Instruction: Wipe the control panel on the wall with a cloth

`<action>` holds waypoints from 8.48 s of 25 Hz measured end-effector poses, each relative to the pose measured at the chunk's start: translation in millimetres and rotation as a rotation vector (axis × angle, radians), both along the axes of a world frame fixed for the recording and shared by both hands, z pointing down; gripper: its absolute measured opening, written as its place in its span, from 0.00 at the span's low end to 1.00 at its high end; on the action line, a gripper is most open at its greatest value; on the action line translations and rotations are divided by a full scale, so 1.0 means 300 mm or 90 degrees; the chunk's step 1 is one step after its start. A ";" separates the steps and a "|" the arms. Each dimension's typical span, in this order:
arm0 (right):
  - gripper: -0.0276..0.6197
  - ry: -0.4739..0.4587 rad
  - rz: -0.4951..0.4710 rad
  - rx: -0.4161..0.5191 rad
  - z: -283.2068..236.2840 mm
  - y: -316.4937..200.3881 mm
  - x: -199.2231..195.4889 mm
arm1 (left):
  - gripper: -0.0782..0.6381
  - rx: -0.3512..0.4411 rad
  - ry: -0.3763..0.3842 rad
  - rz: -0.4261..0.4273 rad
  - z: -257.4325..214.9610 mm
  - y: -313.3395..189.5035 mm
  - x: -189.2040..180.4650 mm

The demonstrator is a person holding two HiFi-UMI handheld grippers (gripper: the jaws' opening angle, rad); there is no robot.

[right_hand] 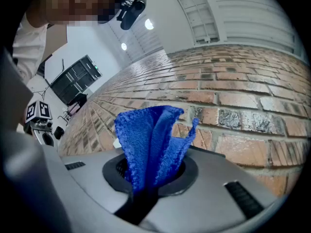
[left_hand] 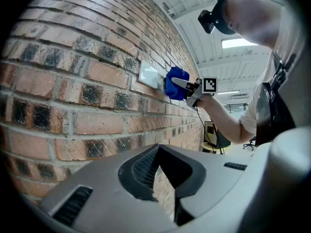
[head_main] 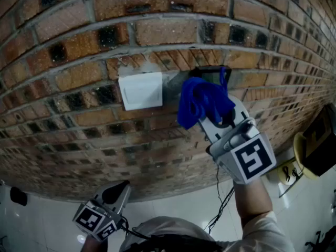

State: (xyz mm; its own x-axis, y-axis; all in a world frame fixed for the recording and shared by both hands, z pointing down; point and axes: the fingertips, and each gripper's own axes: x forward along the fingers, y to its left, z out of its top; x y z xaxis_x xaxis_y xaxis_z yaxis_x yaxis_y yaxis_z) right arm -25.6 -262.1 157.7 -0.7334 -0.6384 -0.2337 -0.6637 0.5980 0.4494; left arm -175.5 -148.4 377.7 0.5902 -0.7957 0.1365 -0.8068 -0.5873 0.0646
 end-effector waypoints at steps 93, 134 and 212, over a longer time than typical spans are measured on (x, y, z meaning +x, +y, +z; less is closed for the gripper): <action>0.18 0.048 0.064 0.072 -0.036 -0.020 0.113 | 0.11 -0.029 0.008 -0.036 0.041 0.142 0.038; 0.18 0.019 0.029 0.048 -0.036 -0.060 0.057 | 0.11 -0.041 0.023 -0.047 0.070 0.142 0.044; 0.18 0.028 0.105 0.072 -0.050 -0.108 0.226 | 0.11 -0.057 0.030 -0.036 0.108 0.109 0.063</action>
